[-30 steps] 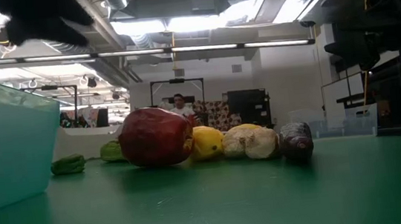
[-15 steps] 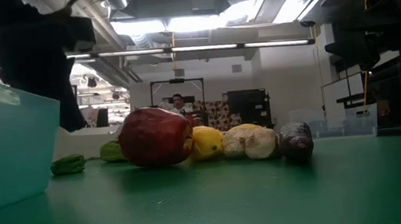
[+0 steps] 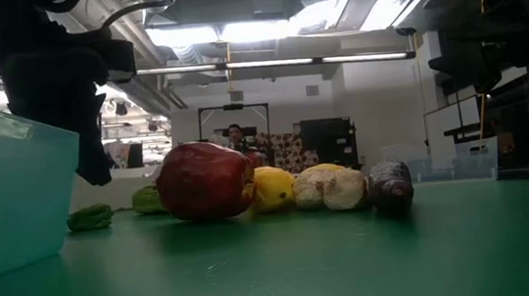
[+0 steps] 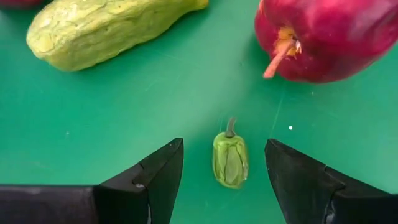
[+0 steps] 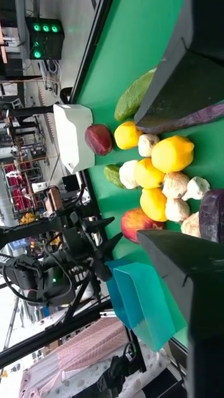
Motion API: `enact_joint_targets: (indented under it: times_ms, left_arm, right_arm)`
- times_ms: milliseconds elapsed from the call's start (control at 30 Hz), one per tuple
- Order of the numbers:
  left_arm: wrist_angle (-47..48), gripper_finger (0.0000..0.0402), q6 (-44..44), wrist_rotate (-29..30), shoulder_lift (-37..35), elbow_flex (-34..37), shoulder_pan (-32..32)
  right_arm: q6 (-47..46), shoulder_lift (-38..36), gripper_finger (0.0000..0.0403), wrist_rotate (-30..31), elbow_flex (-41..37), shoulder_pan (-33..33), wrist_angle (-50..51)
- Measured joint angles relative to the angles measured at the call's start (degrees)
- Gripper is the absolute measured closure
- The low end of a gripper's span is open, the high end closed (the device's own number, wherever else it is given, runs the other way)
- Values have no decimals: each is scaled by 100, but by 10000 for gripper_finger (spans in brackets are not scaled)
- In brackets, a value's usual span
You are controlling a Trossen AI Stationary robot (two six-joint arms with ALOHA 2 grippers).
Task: Sort produce into baskets
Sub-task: Put the small green pepper into the dark blue bin
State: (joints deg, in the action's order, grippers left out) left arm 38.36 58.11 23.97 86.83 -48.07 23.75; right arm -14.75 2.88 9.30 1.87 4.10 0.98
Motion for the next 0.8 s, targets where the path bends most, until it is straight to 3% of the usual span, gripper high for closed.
enact_joint_targets:
  times_ms: [800]
  left_arm:
    - [-978, 180, 48, -325, 207, 743, -153]
  right_arm:
    - [1, 1, 123, 1, 0, 0, 17]
